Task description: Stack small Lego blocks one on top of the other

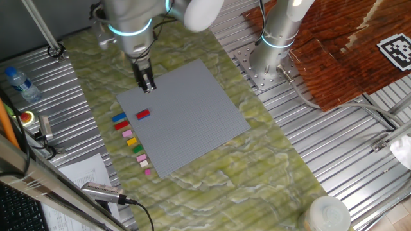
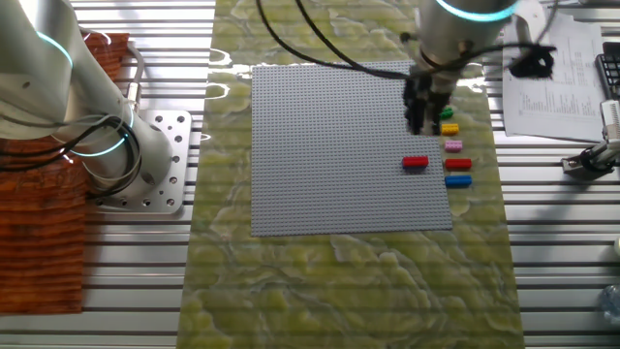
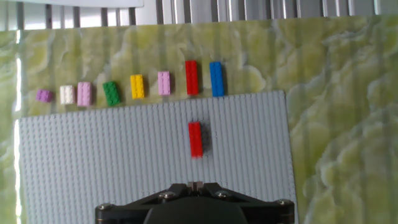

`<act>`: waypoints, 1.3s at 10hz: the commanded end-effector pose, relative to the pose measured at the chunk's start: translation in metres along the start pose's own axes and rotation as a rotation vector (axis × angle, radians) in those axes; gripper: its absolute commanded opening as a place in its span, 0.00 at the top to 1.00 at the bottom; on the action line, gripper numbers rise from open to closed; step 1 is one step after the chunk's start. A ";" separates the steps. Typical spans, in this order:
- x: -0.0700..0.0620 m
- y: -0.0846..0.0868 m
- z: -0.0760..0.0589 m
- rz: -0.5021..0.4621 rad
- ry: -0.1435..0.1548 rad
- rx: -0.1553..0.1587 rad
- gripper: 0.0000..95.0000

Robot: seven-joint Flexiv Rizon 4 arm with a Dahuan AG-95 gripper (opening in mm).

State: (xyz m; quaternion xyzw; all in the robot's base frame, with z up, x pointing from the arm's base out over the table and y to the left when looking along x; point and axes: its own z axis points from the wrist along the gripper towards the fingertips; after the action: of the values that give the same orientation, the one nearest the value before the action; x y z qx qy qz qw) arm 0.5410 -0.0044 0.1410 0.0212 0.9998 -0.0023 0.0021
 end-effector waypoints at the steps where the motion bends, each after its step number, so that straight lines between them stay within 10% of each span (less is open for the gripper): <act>1: -0.014 -0.007 0.011 -0.016 -0.006 -0.003 1.00; 13: -0.071 -0.022 0.063 -0.107 -0.012 -0.004 1.00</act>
State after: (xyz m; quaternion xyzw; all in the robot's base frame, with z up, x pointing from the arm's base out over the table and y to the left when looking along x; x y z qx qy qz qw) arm 0.6148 -0.0292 0.0781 -0.0351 0.9994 0.0019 0.0066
